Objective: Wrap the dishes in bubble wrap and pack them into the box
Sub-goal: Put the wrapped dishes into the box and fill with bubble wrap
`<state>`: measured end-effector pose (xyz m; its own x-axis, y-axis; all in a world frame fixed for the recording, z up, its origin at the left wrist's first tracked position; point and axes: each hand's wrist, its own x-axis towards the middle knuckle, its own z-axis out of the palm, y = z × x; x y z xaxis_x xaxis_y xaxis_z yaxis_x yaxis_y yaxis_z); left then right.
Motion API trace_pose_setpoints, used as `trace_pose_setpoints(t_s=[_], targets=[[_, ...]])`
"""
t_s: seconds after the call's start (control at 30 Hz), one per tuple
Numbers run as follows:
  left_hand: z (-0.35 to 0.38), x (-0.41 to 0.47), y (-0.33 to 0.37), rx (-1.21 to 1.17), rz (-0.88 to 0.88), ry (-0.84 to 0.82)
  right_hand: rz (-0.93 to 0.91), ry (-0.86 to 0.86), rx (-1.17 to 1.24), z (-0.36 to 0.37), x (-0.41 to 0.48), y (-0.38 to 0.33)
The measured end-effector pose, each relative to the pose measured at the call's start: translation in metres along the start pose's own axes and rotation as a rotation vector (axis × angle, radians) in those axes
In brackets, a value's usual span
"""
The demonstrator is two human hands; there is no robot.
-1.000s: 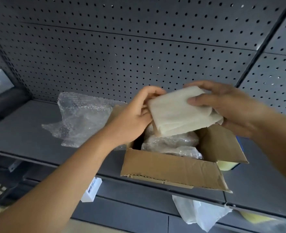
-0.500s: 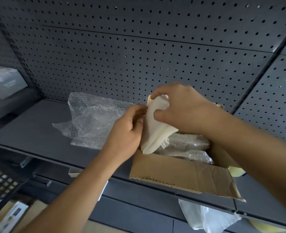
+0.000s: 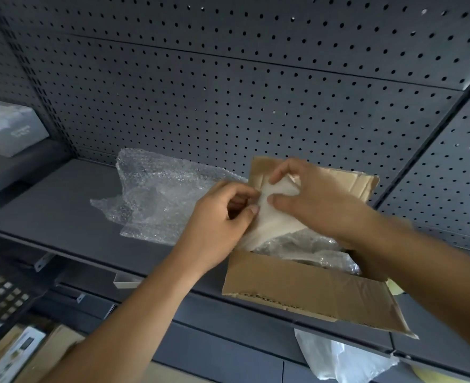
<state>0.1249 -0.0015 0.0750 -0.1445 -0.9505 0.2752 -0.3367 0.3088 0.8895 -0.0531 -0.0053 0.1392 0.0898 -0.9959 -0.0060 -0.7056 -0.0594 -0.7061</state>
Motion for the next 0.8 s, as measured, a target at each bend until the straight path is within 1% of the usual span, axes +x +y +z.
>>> trace_pose_setpoints(t_s=[0.03,0.2,0.27,0.33,0.4,0.5,0.57,0.63,0.67,0.7,0.77,0.8], targets=[[0.001,0.0,0.0,-0.007,0.004,-0.007,-0.029,-0.009,-0.102,0.003,0.001,-0.001],[0.002,0.001,0.001,0.006,0.006,-0.011,-0.034,-0.052,-0.319,0.02,0.016,-0.015],[0.003,0.002,-0.003,0.002,-0.005,0.052,-0.081,-0.048,-0.423,0.035,0.021,-0.02],[0.004,0.002,-0.007,-0.018,-0.027,0.114,-0.111,-0.046,-0.455,0.048,0.021,-0.023],[0.005,0.002,-0.008,0.005,-0.02,0.112,-0.085,-0.086,-0.427,0.057,0.02,-0.022],[0.005,0.002,-0.008,0.033,0.005,0.093,0.013,-0.193,-0.272,0.057,0.02,-0.016],[0.006,0.002,-0.008,0.03,0.008,0.075,0.029,-0.302,-0.153,0.042,0.019,-0.015],[0.006,0.003,-0.008,0.046,0.001,0.06,0.058,-0.457,0.029,0.022,0.014,-0.017],[0.007,0.004,-0.008,0.047,-0.003,0.06,0.078,-0.515,0.07,0.012,0.011,-0.018],[0.007,0.004,-0.008,0.043,-0.004,0.066,0.075,-0.528,0.031,0.006,0.01,-0.018],[0.008,0.004,-0.009,0.036,-0.006,0.078,0.025,-0.463,-0.144,0.008,0.013,-0.012],[0.008,0.004,-0.009,0.029,-0.011,0.083,0.011,-0.447,-0.168,0.013,0.014,-0.01]])
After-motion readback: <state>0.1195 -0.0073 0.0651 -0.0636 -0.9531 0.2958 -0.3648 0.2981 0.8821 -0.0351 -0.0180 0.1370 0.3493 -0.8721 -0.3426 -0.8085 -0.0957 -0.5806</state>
